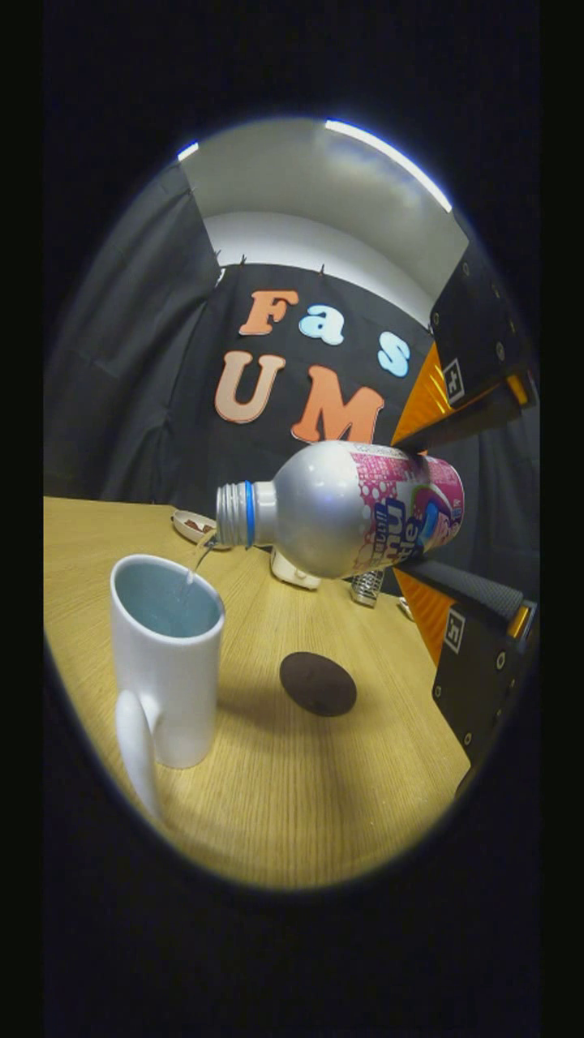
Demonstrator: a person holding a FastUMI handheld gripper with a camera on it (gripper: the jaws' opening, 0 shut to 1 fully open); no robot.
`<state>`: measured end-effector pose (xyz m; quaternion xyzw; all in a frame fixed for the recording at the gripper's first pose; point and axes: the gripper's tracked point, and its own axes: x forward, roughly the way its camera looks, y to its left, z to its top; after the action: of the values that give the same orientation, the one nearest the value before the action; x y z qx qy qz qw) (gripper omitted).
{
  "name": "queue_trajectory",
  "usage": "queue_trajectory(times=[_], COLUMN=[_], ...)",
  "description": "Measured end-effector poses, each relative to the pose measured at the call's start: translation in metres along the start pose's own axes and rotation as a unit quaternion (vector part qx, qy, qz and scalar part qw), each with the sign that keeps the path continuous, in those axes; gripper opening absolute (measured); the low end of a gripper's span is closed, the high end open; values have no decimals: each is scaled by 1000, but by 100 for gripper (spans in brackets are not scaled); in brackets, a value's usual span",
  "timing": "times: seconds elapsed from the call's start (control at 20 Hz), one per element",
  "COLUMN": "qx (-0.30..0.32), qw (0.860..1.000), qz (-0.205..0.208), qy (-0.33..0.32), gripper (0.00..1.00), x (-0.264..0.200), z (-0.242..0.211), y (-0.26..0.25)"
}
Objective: Take the bottle from table, then pour the juice into the cup, finally place the bottle on the coaster
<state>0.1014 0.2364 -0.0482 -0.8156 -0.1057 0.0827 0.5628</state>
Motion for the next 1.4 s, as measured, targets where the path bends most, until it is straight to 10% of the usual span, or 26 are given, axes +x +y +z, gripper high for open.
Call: queue_trajectory(times=[1.4], qx=[-36], qw=[999], qz=[2], qy=[-7], gripper=[75], x=[5], z=[7], y=[0])
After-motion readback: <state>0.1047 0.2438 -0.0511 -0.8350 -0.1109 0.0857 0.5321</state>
